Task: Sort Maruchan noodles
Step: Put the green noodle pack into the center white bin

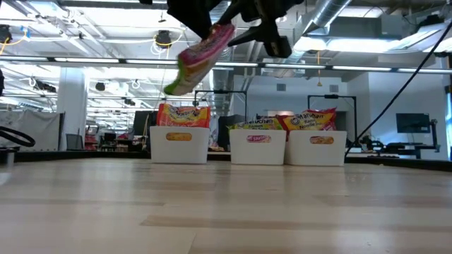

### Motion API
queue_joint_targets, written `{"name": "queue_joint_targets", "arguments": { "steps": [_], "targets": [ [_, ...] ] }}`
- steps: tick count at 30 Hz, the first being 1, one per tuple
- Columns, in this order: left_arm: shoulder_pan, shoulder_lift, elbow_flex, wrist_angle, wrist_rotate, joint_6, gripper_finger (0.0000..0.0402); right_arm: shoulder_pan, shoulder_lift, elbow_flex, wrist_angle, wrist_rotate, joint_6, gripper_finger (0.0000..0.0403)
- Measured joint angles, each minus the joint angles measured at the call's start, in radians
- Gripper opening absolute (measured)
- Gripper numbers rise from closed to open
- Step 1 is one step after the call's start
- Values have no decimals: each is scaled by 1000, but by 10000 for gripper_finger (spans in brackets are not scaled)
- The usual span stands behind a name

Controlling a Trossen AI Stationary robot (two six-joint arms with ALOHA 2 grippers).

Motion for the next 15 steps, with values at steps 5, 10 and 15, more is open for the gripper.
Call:
{"name": "queue_joint_targets", "arguments": {
  "steps": [5, 10, 15],
  "targets": [
    [0, 1, 0, -7, 4, -7, 18, 0, 16, 1, -9, 1, -1, 137],
    [0, 0, 0, -6, 1, -36, 25, -1, 18, -1, -15, -3, -4, 73],
    [7, 0, 1, -24, 2, -58, 26, -1, 20, -2, -13, -2, -5, 33]
  ]
}}
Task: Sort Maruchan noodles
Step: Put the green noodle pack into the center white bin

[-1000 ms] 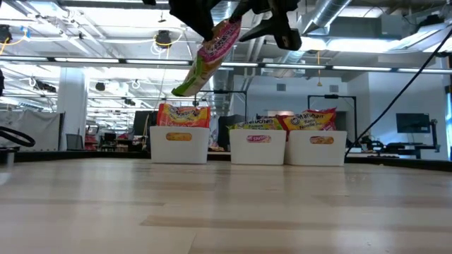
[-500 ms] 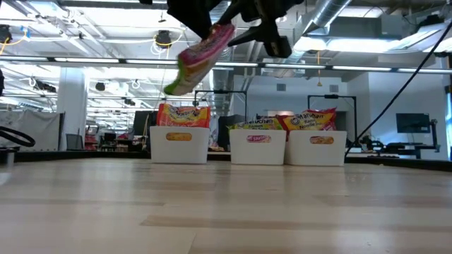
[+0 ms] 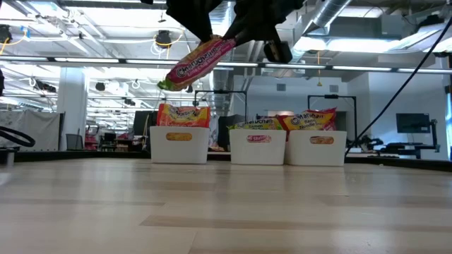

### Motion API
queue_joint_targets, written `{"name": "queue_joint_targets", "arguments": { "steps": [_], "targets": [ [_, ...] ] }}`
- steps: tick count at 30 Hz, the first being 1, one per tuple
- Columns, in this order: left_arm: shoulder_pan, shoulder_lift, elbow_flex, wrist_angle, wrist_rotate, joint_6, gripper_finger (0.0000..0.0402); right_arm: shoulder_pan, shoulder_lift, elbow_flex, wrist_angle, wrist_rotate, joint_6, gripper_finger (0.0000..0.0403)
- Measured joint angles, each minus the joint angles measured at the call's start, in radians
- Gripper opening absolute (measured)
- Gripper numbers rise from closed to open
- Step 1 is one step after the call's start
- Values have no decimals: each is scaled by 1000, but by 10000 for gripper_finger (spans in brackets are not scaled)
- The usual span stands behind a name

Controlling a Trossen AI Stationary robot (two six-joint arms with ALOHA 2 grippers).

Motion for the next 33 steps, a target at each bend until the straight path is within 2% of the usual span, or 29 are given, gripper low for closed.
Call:
{"name": "queue_joint_targets", "arguments": {
  "steps": [4, 12, 24, 33],
  "targets": [
    [10, 0, 2, -18, 32, -54, 27, 0, 1, 0, 0, 0, 0, 15],
    [22, 10, 3, -23, 111, -140, 28, 1, 2, -2, -11, -17, 4, 11],
    [22, 29, 3, -23, 113, -199, 28, 5, 2, -2, -35, -17, 19, 9],
    [22, 21, 2, -24, 104, -302, 28, 8, 2, 0, -38, -15, 20, 9]
  ]
}}
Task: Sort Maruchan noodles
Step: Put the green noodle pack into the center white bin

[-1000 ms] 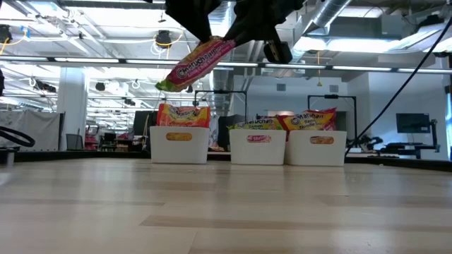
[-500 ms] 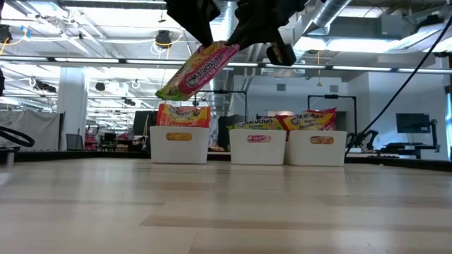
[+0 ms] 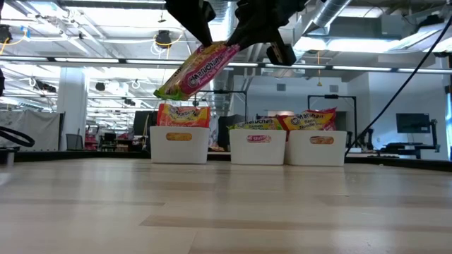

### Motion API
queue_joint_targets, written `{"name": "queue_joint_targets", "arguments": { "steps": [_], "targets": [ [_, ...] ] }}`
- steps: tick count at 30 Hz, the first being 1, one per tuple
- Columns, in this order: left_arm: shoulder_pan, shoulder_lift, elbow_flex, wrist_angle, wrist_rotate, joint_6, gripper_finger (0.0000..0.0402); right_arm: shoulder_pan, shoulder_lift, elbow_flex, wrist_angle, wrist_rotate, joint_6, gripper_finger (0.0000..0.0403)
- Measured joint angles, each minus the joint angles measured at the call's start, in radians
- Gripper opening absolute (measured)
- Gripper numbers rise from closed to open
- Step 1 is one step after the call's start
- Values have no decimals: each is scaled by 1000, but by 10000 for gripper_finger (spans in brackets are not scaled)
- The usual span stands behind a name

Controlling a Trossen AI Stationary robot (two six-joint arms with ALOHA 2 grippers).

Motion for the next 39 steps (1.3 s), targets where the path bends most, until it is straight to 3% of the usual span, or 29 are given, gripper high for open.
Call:
{"name": "queue_joint_targets", "arguments": {
  "steps": [8, 12, 17, 23, 39],
  "targets": [
    [8, -32, -1, -74, -78, -27, 28, 14, -1, -1, -14, 5, 3, 9],
    [36, -28, -1, -153, -33, -56, 38, 15, -1, -1, -12, 6, 3, 9],
    [62, -38, -1, -184, -66, -129, 55, 14, -1, -1, -13, 24, -18, 9],
    [75, -80, -1, -188, 13, -181, 55, 3, -20, 0, -48, 24, -51, 9],
    [84, -278, -1, -107, 23, -228, 52, -217, -171, 1, -171, 73, -322, 9]
  ]
}}
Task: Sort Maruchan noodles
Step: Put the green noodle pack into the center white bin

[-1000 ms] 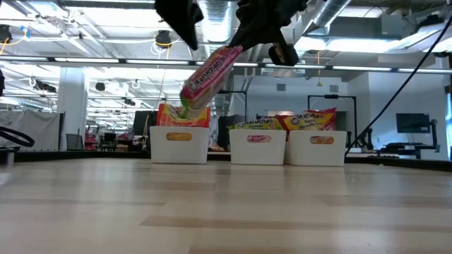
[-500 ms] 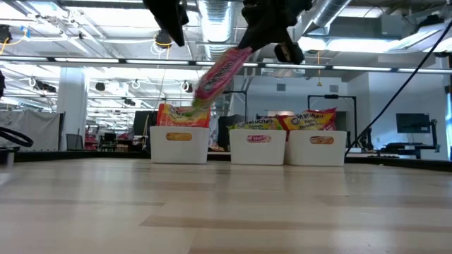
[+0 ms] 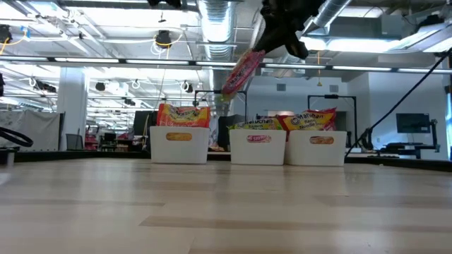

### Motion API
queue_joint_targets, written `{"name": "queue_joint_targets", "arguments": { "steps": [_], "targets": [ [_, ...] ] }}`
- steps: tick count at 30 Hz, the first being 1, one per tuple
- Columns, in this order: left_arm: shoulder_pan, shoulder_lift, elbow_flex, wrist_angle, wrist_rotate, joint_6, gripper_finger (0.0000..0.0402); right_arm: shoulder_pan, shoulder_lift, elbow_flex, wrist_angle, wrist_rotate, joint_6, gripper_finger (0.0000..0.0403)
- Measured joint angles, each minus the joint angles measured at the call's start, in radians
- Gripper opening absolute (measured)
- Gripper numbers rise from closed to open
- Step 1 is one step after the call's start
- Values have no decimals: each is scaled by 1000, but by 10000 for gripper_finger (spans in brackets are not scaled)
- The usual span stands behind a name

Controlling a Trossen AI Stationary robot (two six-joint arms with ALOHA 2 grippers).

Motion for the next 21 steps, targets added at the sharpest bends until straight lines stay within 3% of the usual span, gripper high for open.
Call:
{"name": "queue_joint_targets", "arguments": {
  "steps": [11, 21],
  "targets": [
    [64, -135, 0, 11, -62, -31, 52, -214, -20, -1, -36, -22, -359, 11],
    [126, -152, 0, 6, -120, -43, 52, -254, 40, 0, -14, -4, -586, 12]
  ]
}}
